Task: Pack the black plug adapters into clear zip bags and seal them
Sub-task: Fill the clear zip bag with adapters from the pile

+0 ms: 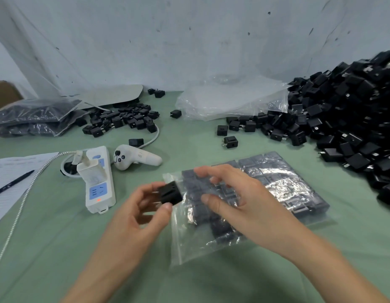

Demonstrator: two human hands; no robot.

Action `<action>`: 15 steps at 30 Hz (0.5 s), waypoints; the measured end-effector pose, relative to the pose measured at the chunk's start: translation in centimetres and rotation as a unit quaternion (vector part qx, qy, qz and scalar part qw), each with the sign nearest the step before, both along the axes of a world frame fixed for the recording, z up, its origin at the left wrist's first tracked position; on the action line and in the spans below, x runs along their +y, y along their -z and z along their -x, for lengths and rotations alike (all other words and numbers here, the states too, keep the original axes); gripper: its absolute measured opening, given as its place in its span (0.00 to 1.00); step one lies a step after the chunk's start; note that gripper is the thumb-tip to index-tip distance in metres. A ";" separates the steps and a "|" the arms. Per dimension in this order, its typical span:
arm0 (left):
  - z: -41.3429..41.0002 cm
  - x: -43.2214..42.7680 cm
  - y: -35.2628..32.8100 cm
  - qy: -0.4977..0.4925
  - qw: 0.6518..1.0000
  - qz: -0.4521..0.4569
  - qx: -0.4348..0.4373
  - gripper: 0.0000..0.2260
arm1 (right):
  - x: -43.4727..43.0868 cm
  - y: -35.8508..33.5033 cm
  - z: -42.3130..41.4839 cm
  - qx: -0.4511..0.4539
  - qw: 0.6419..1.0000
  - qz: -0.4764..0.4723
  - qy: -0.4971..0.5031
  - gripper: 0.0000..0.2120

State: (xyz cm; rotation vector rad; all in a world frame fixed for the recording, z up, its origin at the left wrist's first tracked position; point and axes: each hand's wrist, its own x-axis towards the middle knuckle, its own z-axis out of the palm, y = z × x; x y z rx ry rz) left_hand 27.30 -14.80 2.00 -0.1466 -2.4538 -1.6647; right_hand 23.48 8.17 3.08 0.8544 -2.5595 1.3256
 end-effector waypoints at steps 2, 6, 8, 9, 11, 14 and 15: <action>-0.3 -2.3 0.7 -0.040 0.988 0.149 0.027 0.15 | 1.0 0.4 0.4 0.017 0.998 -0.056 0.022 0.17; -0.9 -4.6 2.1 0.003 0.963 0.271 0.011 0.14 | 2.0 1.3 0.7 0.036 0.986 -0.156 0.055 0.18; -0.9 -4.6 2.4 0.035 0.959 0.282 0.006 0.15 | 2.2 1.8 0.7 0.048 0.980 -0.179 0.074 0.18; -0.9 -4.4 2.5 0.050 0.957 0.286 0.008 0.17 | 2.2 2.0 0.7 0.049 0.978 -0.184 0.081 0.18; -0.9 -3.9 2.5 0.076 0.955 0.286 0.013 0.20 | 2.4 2.2 0.6 0.044 0.976 -0.191 0.094 0.18; -1.1 -3.8 2.4 0.096 0.958 0.270 0.011 0.21 | 2.7 2.5 0.5 0.043 0.974 -0.193 0.107 0.19; -1.2 -3.9 2.4 0.098 0.960 0.261 0.008 0.20 | 2.7 2.5 0.5 0.043 0.974 -0.194 0.109 0.19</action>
